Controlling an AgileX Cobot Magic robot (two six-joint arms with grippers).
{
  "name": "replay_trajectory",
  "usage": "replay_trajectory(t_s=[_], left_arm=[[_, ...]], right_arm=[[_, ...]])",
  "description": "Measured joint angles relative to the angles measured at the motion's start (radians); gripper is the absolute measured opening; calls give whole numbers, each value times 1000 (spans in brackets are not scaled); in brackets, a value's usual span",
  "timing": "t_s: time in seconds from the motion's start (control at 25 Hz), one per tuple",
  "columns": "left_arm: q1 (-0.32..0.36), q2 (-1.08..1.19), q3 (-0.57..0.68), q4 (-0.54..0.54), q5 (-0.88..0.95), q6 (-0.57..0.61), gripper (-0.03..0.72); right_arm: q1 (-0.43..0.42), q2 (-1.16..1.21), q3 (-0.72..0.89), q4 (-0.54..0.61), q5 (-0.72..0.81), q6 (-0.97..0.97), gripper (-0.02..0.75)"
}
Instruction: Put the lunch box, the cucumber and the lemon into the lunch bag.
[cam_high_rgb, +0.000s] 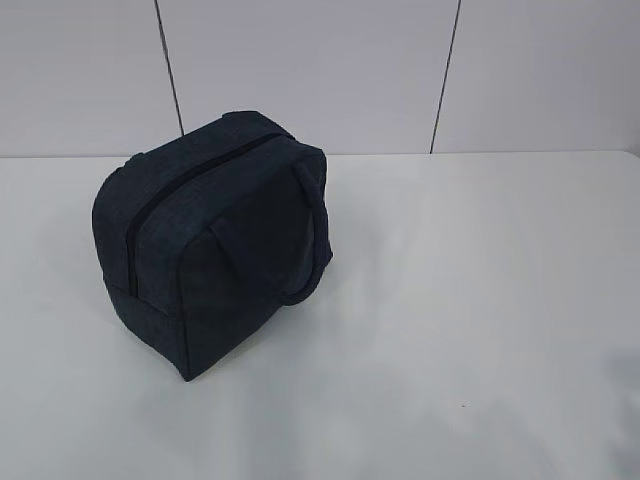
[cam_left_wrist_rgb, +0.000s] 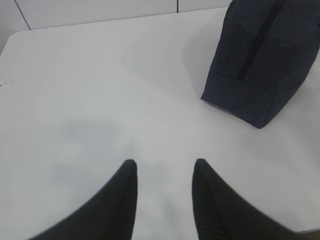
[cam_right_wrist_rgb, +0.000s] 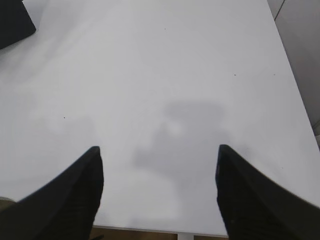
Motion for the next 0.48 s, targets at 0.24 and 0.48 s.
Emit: replay_trajectory(t_s=[0.24, 0.48], left_arm=[[0, 0, 0, 0, 0, 0, 262], [0, 0, 0, 0, 0, 0, 258]], right_arm=[[0, 0, 0, 0, 0, 0, 534], [0, 0, 0, 0, 0, 0, 534]])
